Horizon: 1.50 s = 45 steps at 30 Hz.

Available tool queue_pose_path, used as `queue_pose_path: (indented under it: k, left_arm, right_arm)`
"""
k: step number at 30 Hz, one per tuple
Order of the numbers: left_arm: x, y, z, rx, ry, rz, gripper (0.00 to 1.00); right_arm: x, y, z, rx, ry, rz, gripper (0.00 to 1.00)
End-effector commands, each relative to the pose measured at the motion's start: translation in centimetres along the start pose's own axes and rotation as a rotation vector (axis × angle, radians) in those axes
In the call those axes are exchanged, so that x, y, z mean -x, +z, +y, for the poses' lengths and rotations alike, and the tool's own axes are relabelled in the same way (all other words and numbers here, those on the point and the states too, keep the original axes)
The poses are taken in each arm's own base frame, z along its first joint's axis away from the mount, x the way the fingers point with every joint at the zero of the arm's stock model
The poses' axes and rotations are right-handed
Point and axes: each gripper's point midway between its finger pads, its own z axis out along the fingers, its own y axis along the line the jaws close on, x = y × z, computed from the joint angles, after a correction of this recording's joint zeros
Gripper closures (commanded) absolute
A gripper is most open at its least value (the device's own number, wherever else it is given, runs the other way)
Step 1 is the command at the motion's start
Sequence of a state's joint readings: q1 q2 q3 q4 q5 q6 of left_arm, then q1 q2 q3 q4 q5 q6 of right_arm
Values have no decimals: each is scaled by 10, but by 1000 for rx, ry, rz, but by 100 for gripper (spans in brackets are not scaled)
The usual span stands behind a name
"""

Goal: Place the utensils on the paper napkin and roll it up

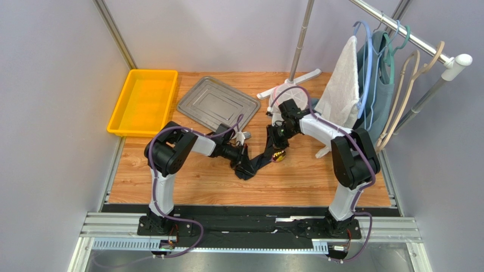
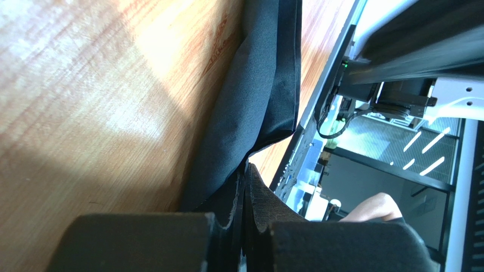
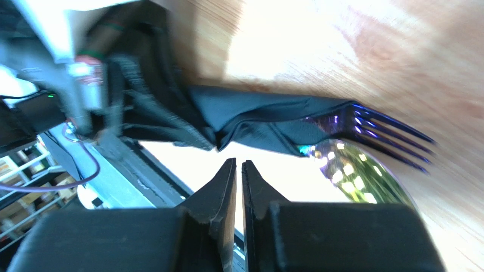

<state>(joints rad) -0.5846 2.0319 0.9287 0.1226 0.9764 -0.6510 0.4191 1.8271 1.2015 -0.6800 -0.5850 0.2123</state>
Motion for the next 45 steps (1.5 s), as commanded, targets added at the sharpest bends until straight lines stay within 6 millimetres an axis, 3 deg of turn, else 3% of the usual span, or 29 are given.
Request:
queue_pose_path:
  k: [1, 8, 18, 21, 26, 29, 45]
  left_arm:
    - [-20, 5, 58, 211, -56, 17, 100]
    - [-23, 0, 62, 295, -19, 29, 100]
    - [-22, -1, 53, 339, 60, 26, 100]
    - [-22, 0, 55, 346, 50, 26, 100]
    - [-25, 3, 61, 345, 11, 36, 100]
    - [-24, 4, 60, 337, 4, 35, 100]
    - [-16, 5, 50, 297, 22, 16, 100]
  right_arm:
    - [21, -32, 24, 44, -72, -72, 87]
    - [37, -13, 27, 88, 36, -70, 84]
    - [34, 18, 13, 52, 95, -28, 84]
    - [25, 14, 7, 40, 90, -8, 86]
    - [19, -16, 6, 66, 90, -56, 88]
    - [8, -20, 3, 57, 86, -59, 93]
    - [1, 30, -27, -25, 118, -6, 100]
